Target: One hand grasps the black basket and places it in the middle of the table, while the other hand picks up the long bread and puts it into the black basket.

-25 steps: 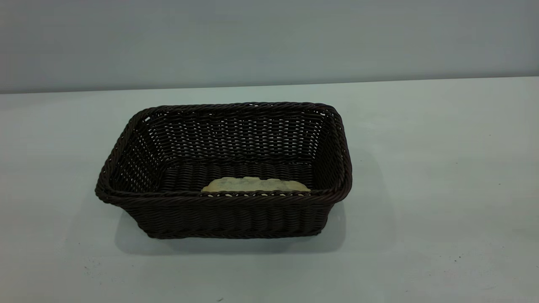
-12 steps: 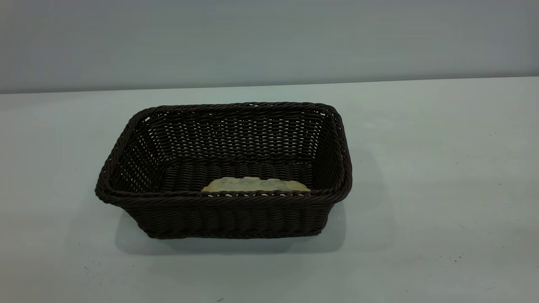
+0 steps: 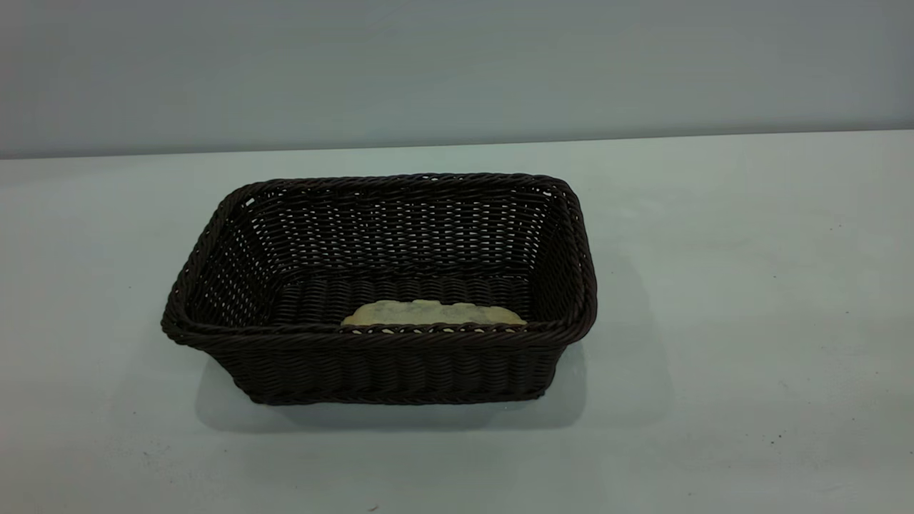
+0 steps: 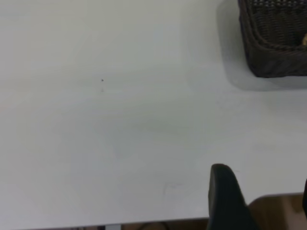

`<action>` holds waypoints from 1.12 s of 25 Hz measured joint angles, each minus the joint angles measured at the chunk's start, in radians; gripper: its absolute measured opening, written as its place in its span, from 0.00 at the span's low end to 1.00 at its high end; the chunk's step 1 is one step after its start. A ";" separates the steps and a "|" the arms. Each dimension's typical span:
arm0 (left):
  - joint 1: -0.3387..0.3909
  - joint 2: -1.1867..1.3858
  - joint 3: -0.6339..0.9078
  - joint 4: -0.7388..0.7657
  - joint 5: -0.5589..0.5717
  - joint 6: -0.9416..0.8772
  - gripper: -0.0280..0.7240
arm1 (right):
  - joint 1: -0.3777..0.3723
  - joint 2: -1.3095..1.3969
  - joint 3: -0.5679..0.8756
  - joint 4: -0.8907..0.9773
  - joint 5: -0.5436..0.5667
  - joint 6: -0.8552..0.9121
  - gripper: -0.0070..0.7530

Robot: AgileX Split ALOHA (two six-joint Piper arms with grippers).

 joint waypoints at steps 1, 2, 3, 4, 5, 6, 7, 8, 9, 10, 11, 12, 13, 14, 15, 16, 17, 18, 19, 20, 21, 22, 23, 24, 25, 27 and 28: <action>0.000 0.000 0.004 -0.011 0.000 0.000 0.64 | 0.000 -0.008 0.005 -0.003 0.000 0.000 0.50; 0.000 0.000 0.010 -0.020 0.003 0.000 0.64 | 0.000 -0.019 0.008 -0.004 0.000 0.000 0.50; 0.000 0.000 0.013 -0.029 0.006 0.000 0.64 | 0.000 -0.029 0.009 -0.006 0.000 0.000 0.50; 0.000 0.000 0.014 -0.029 0.006 0.000 0.64 | 0.000 -0.044 0.010 -0.010 0.000 0.000 0.50; 0.000 -0.001 0.014 -0.029 0.007 0.000 0.64 | 0.000 -0.055 0.014 -0.014 0.000 0.000 0.50; 0.000 -0.001 0.014 -0.029 0.007 0.000 0.64 | 0.000 -0.067 0.017 -0.015 0.001 0.000 0.50; 0.000 -0.001 0.014 -0.029 0.007 0.000 0.64 | 0.000 -0.076 0.020 -0.017 0.004 0.000 0.50; 0.000 -0.001 0.014 -0.029 0.007 0.001 0.64 | 0.000 -0.087 0.020 -0.018 0.005 0.002 0.50; 0.000 -0.001 0.014 -0.029 0.007 0.001 0.64 | 0.000 -0.099 0.020 -0.018 0.005 0.008 0.50; 0.000 -0.001 0.014 -0.029 0.007 0.001 0.64 | 0.000 -0.109 0.020 -0.018 0.005 0.012 0.50; 0.000 -0.001 0.014 -0.029 0.007 0.001 0.64 | 0.000 -0.126 0.020 -0.018 0.005 0.017 0.50; 0.000 -0.001 0.014 -0.029 0.007 0.001 0.64 | 0.000 -0.143 0.020 -0.018 0.005 0.022 0.50; 0.000 -0.001 0.014 -0.029 0.007 0.001 0.64 | 0.000 -0.157 0.020 -0.018 0.006 0.022 0.50; 0.000 -0.001 0.014 -0.029 0.007 0.001 0.64 | 0.000 -0.175 0.020 -0.018 0.006 0.024 0.50; 0.000 -0.001 0.014 -0.029 0.007 0.001 0.64 | 0.000 -0.190 0.020 -0.018 0.007 0.024 0.50; 0.000 -0.001 0.014 -0.029 0.007 0.001 0.64 | 0.000 -0.209 0.020 -0.018 0.007 0.024 0.50; 0.000 -0.001 0.014 -0.029 0.007 0.001 0.64 | 0.000 -0.221 0.020 -0.017 0.007 0.024 0.50; 0.000 -0.001 0.014 -0.029 0.007 0.001 0.64 | 0.000 -0.229 0.020 -0.017 0.008 0.024 0.50; 0.000 -0.001 0.014 -0.029 0.007 0.001 0.64 | 0.000 -0.230 0.020 -0.014 0.008 0.024 0.50; 0.000 -0.001 0.014 -0.029 0.007 0.001 0.64 | 0.000 -0.230 0.020 -0.014 0.008 0.024 0.50; 0.000 -0.001 0.014 -0.029 0.007 0.001 0.64 | 0.000 -0.231 0.020 -0.013 0.008 0.025 0.49; 0.000 -0.002 0.014 -0.029 0.007 0.001 0.64 | 0.000 -0.231 0.020 -0.012 0.008 0.025 0.49; 0.000 -0.008 0.014 -0.029 0.007 0.001 0.64 | 0.000 -0.231 0.020 -0.012 0.008 0.025 0.49; 0.000 -0.017 0.014 -0.029 0.007 0.001 0.64 | 0.000 -0.231 0.020 -0.010 0.008 0.025 0.49; 0.000 -0.027 0.014 -0.029 0.008 0.001 0.64 | 0.000 -0.231 0.020 -0.010 0.008 0.025 0.48; 0.000 -0.056 0.015 -0.029 0.008 0.000 0.64 | 0.000 -0.231 0.020 -0.010 0.008 0.025 0.47; 0.002 -0.067 0.015 -0.029 0.008 0.000 0.64 | 0.000 -0.231 0.020 -0.010 0.008 0.025 0.46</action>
